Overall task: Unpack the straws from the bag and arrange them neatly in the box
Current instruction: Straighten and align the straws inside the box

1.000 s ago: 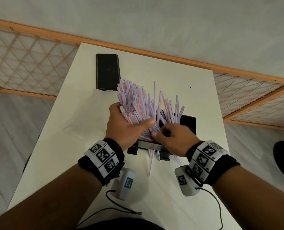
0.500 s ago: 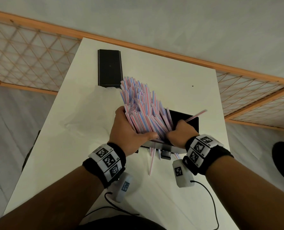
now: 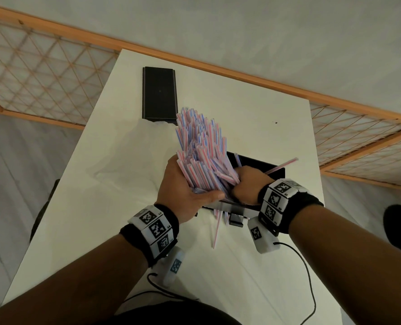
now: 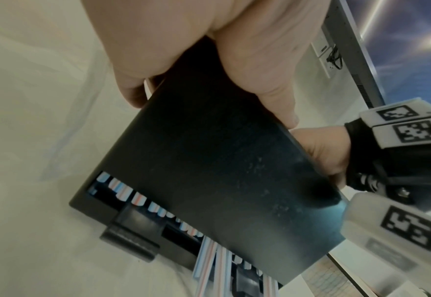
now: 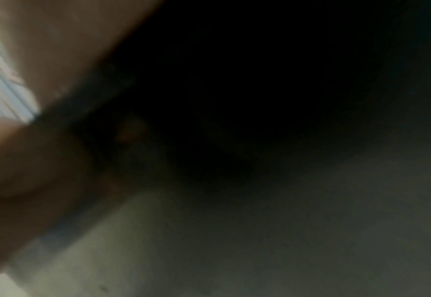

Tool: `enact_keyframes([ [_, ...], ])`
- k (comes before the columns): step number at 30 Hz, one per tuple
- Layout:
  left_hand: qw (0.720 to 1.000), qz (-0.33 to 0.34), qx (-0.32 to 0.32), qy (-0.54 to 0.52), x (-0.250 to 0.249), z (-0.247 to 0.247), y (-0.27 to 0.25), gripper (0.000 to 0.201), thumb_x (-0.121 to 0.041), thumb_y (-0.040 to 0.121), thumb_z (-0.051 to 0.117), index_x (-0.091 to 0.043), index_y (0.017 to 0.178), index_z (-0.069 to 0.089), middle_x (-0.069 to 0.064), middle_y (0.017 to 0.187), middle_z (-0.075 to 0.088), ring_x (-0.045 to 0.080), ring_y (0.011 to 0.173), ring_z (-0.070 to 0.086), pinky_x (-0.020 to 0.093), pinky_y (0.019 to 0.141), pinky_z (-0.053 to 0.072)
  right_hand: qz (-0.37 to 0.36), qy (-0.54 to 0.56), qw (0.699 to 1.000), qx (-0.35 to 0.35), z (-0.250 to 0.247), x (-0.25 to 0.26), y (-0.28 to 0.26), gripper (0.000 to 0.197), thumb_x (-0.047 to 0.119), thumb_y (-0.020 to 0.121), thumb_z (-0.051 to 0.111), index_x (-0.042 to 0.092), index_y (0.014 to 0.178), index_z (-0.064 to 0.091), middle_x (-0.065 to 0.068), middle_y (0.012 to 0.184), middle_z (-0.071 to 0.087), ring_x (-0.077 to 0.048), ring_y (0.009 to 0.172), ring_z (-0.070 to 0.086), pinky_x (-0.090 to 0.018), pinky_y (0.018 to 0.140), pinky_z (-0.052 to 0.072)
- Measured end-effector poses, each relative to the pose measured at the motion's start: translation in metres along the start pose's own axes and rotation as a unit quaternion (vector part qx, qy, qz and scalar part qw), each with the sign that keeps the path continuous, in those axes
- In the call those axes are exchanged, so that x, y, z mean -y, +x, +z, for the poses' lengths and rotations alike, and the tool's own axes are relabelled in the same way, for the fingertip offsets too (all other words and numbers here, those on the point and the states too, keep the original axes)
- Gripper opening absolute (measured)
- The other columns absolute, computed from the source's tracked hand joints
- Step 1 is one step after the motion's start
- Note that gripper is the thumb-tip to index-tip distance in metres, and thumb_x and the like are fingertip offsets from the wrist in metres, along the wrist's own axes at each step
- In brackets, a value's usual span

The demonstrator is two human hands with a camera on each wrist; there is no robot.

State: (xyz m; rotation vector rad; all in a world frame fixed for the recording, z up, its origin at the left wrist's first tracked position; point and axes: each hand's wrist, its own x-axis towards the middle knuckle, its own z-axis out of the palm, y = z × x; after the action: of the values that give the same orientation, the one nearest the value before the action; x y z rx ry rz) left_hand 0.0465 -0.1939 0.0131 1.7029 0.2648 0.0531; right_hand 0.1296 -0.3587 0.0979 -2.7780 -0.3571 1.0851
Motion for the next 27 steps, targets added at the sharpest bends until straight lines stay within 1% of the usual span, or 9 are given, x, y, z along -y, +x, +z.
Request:
enact_keyframes([
  [3, 1.000, 0.010, 0.001, -0.008, -0.001, -0.001, 0.001, 0.095, -0.047, 0.054, 0.099, -0.008, 0.131, 0.058, 0.000, 0.121, 0.070, 0.012, 0.113, 0.069, 0.037, 0.093, 0.059, -0.058, 0.023, 0.997, -0.043, -0.011, 0.002, -0.011, 0.015, 0.009, 0.082, 0.061, 0.015, 0.096, 0.062, 0.001, 0.089, 0.063, -0.021, 0.086, 0.060, -0.026, 0.072, 0.044],
  [8, 1.000, 0.019, -0.004, -0.017, -0.001, 0.000, 0.002, 0.097, -0.043, 0.051, 0.101, -0.012, 0.132, 0.056, 0.001, 0.120, 0.070, 0.012, 0.110, 0.070, 0.037, 0.090, 0.060, -0.108, 0.030, 0.986, -0.123, -0.033, 0.006, -0.026, 0.032, 0.014, 0.087, 0.069, 0.033, 0.077, 0.044, 0.014, 0.077, 0.047, -0.017, 0.082, 0.049, -0.024, 0.069, 0.031],
  [11, 1.000, 0.020, 0.003, -0.017, -0.002, 0.000, 0.002, 0.093, -0.040, 0.053, 0.101, -0.010, 0.130, 0.058, 0.001, 0.118, 0.071, 0.011, 0.108, 0.071, 0.035, 0.089, 0.060, -0.101, 0.023, 0.984, -0.144, -0.029, -0.001, -0.021, 0.029, 0.021, 0.080, 0.075, 0.030, 0.082, 0.048, 0.010, 0.076, 0.052, -0.022, 0.080, 0.053, -0.026, 0.064, 0.031],
  [13, 1.000, 0.026, 0.005, -0.012, -0.001, -0.001, 0.002, 0.094, -0.046, 0.054, 0.100, -0.009, 0.130, 0.058, 0.001, 0.120, 0.070, 0.012, 0.112, 0.069, 0.036, 0.092, 0.059, -0.105, 0.024, 0.978, -0.181, -0.022, -0.009, -0.022, 0.030, 0.024, 0.077, 0.079, 0.026, 0.083, 0.050, 0.008, 0.075, 0.055, -0.023, 0.077, 0.055, -0.028, 0.062, 0.035],
  [17, 1.000, 0.026, 0.009, 0.000, 0.003, -0.002, 0.003, 0.097, -0.055, 0.053, 0.098, -0.011, 0.131, 0.059, -0.001, 0.122, 0.070, 0.011, 0.114, 0.068, 0.036, 0.093, 0.059, -0.120, 0.036, 0.958, -0.259, -0.009, -0.025, -0.027, 0.039, 0.021, 0.072, 0.084, 0.017, 0.107, 0.067, -0.002, 0.096, 0.061, -0.021, 0.082, 0.059, -0.028, 0.077, 0.047],
  [20, 0.999, 0.035, 0.009, -0.003, -0.003, -0.002, 0.002, 0.096, -0.050, 0.054, 0.099, -0.014, 0.133, 0.057, -0.003, 0.124, 0.069, 0.009, 0.116, 0.067, 0.035, 0.095, 0.058, -0.106, 0.030, 0.951, -0.291, -0.001, -0.030, -0.034, 0.030, 0.027, 0.072, 0.085, 0.016, 0.089, 0.062, 0.001, 0.084, 0.053, -0.018, 0.067, 0.052, -0.028, 0.066, 0.042],
  [23, 0.999, 0.044, 0.014, -0.012, -0.006, -0.002, 0.002, 0.092, -0.045, 0.057, 0.099, -0.013, 0.132, 0.058, -0.002, 0.124, 0.070, 0.011, 0.117, 0.067, 0.037, 0.095, 0.058, -0.074, 0.035, 0.980, -0.180, 0.008, -0.032, -0.045, 0.044, 0.056, 0.078, 0.073, 0.016, 0.069, 0.057, 0.003, 0.065, 0.059, -0.011, 0.060, 0.054, -0.031, 0.056, 0.042],
  [25, 0.999, 0.047, 0.009, -0.010, -0.009, -0.002, 0.001, 0.088, -0.045, 0.057, 0.099, -0.015, 0.131, 0.060, -0.002, 0.123, 0.070, 0.011, 0.116, 0.068, 0.037, 0.095, 0.058, -0.059, 0.011, 0.996, -0.072, 0.013, -0.030, -0.048, 0.056, 0.074, 0.073, 0.063, 0.019, 0.073, 0.061, 0.003, 0.069, 0.062, -0.011, 0.066, 0.058, -0.031, 0.062, 0.049],
  [27, 0.998, 0.056, 0.011, -0.011, -0.013, -0.002, -0.001, 0.080, -0.038, 0.060, 0.099, -0.018, 0.128, 0.063, -0.004, 0.120, 0.072, 0.008, 0.114, 0.068, 0.034, 0.095, 0.058, -0.052, -0.035, 0.998, -0.001, 0.018, -0.029, -0.044, 0.058, 0.077, 0.072, 0.063, 0.020, 0.083, 0.059, 0.004, 0.077, 0.061, -0.012, 0.073, 0.057, -0.030, 0.065, 0.048],
])
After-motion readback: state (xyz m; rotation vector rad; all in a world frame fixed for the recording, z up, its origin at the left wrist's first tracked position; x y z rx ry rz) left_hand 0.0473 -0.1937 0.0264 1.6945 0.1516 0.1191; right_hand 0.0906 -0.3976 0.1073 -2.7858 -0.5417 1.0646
